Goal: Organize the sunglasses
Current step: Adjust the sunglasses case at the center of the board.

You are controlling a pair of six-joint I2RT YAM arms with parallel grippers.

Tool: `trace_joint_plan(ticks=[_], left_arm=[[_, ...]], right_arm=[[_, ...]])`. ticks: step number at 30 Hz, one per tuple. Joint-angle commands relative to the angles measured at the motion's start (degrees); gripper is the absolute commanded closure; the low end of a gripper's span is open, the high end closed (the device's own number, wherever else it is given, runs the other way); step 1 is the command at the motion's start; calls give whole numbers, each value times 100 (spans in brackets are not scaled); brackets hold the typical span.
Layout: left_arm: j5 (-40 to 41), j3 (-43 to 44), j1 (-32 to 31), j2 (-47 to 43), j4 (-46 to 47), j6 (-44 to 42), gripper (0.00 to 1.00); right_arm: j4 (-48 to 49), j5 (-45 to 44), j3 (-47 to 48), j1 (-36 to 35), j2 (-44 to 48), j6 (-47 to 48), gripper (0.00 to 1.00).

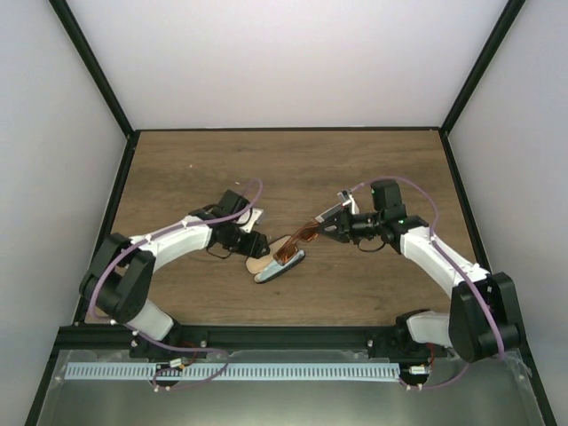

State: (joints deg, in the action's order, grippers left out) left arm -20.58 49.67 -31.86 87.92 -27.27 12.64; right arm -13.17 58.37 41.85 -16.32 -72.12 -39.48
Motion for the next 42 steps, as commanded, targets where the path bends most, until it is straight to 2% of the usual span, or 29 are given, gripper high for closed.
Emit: trace_joint_plan(ticks=[1,8,11,17,23,30,37,42], left_arm=[[-409,-37,4,247,11,-327,36],[-665,21,4,304,62,-320,63],[-600,120,2,251,-32,-275,72],[-318,258,-5,41,-208,-127,77],[-177,363,-12,-104,-276,278,90],[140,536,-93,-259,-337,442,93],[984,1044,-154,-156,-1065,145,79],[1410,1256,-154,-109,-1386,-43,75]], right_arm=[[71,149,253,61,-80,126,99],[103,156,272,68,-203,151,99],[129,179,306,71,-264,159,99],[173,209,365,70,-385,190,99],[136,298,385,69,-522,290,99],[18,332,565,58,-836,679,99],[-52,356,1090,59,-1210,807,99],[-53,408,1220,63,-1340,857,99]])
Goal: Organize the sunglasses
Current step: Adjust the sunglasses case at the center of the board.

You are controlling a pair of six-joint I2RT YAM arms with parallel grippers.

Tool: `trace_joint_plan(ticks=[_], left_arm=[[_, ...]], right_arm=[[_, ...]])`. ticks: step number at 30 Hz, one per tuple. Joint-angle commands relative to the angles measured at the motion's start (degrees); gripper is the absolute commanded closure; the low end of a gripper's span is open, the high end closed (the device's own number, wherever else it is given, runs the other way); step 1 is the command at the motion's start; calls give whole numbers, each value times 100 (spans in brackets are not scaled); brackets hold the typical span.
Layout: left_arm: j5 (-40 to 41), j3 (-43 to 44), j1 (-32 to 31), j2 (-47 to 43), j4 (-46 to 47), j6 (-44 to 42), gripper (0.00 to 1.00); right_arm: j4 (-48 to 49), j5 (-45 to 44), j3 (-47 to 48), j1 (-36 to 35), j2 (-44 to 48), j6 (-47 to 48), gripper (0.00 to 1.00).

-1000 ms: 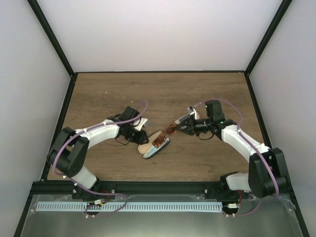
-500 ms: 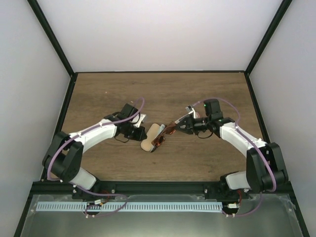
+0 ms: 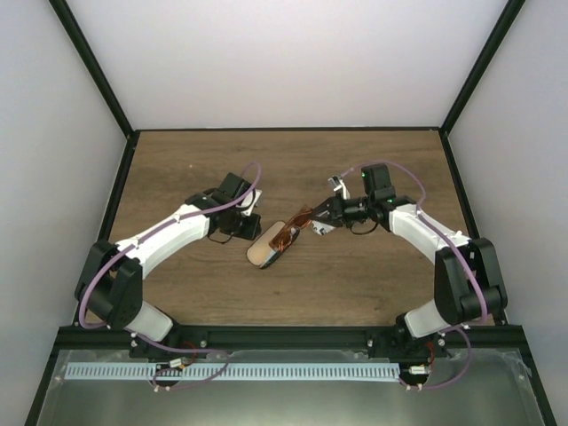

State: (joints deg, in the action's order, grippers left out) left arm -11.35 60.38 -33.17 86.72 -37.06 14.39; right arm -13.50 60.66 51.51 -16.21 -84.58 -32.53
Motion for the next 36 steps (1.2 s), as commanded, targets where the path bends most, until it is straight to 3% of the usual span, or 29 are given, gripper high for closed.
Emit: trace_joint_plan(ticks=[1,5,8,10,13,15,19,22,25,28,32,36], left_arm=[[503,195,-23,12,-422,-232,75],[572,187,-32,-1,-411,-193,75],[804,76,-24,-123,-305,-18,67],[1047,-12,-6,-216,-278,160,57],[1361,-254,-5,-354,-151,486,30],[1427,-484,-5,-539,74,832,21],[1606,-915,-14,-975,387,1632,22],[1345,-1096,-44,-1354,596,1831,35],[1009,-1094,-60,-1529,528,1833,40],[1271,-1200,-58,-1596,302,2113,47],[1560,-1291,-24,-1658,165,2437,48],[1522,-1136,-23,-1667,232,2705,40]], right_arm=[[-16,174,255,50,-118,174,99],[-12,134,267,39,-267,234,99],[30,108,327,39,-321,188,99],[58,22,394,41,-323,106,99],[148,-197,377,46,-323,-151,99],[333,-358,262,31,-300,-444,99],[535,-912,121,-193,-307,-991,99],[738,-1326,2,-395,-216,-1539,99],[646,-1782,-25,-399,-21,-1854,99],[686,-1988,-168,-469,16,-2342,99],[700,-2533,-436,-888,160,-3016,99],[467,-2991,-366,-1337,283,-3431,99]])
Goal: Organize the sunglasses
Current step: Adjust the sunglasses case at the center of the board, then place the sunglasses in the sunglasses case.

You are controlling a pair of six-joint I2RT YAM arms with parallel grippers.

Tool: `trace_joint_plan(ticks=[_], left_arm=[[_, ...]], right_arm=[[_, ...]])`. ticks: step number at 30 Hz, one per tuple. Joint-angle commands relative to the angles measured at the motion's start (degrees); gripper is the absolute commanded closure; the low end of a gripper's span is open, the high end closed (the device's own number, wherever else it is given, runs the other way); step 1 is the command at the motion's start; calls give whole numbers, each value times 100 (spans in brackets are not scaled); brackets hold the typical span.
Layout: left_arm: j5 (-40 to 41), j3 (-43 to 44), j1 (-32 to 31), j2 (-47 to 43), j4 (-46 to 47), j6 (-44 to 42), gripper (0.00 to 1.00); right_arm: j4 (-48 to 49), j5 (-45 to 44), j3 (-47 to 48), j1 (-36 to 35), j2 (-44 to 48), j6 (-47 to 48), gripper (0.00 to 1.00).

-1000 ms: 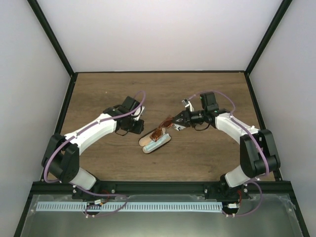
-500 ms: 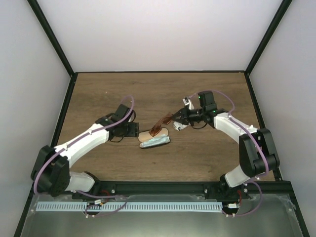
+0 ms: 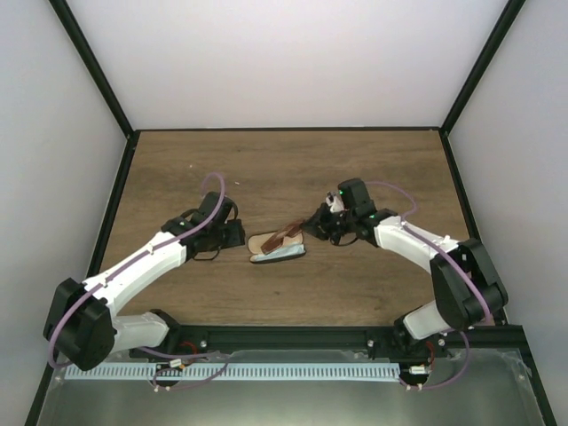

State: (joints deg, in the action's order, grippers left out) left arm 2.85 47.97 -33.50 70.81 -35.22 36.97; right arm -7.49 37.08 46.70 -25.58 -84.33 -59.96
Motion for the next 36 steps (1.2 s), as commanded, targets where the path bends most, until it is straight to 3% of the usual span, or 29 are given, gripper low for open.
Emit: trace_joint_plan(ticks=[1,9,21,27,36], left_arm=[[101,178,5,-68,83,477,38],[-23,931,-46,314,389,380,32],[-206,968,-283,587,560,333,31],[-356,880,-331,589,595,328,31],[-628,962,-482,948,639,-23,32]], right_arm=[[-218,-709,156,-494,269,-772,99],[-280,-1162,-148,-854,399,-1618,99],[405,-1036,-511,-1050,13,-2027,99],[614,-1046,-455,-1046,-212,-1978,99],[269,-929,100,-1045,-642,-1020,99]])
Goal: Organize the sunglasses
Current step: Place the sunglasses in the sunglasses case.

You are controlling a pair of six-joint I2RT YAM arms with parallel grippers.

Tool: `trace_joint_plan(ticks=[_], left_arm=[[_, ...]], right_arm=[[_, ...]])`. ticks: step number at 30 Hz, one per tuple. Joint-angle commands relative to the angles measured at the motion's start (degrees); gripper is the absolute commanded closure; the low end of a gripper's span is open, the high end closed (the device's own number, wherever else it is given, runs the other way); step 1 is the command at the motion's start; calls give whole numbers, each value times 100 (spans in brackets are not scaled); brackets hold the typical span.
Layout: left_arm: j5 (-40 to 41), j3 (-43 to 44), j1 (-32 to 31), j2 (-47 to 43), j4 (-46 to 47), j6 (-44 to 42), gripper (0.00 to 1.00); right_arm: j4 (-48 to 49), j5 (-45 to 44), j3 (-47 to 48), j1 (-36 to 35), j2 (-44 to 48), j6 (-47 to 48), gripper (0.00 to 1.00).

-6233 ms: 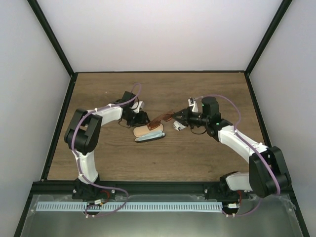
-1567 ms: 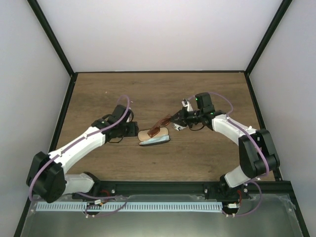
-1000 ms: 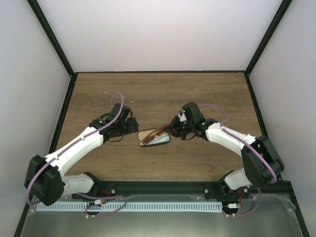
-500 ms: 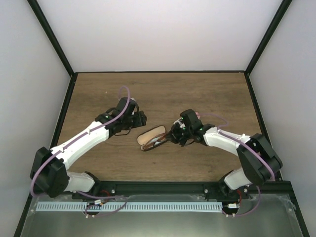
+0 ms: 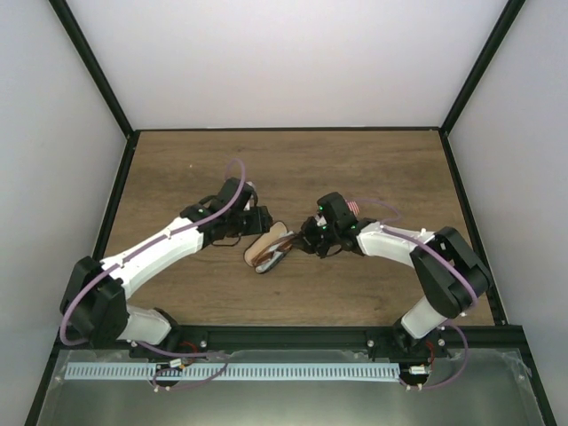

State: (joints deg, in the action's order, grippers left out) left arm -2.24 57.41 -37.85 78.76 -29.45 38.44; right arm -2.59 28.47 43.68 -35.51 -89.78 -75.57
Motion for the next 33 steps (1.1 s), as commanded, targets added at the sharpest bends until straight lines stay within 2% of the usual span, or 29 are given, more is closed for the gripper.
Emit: trace_joint_plan(ticks=[1,5,12,17,33], left_arm=[[-112,10,-56,181,85,-170,32],[-123,31,-72,290,209,-157,32],[-83,162,-116,482,379,-135,32],[-140,219,-134,607,423,-125,32],[-605,144,-338,1368,586,-389,32]], right_arm=[[-263,-70,464,-55,-93,619,99],[-359,55,715,-30,-91,993,99],[-1087,298,1194,108,-160,1720,99],[-1033,637,952,132,-159,1632,99],[-1038,810,651,290,-450,1767,99]])
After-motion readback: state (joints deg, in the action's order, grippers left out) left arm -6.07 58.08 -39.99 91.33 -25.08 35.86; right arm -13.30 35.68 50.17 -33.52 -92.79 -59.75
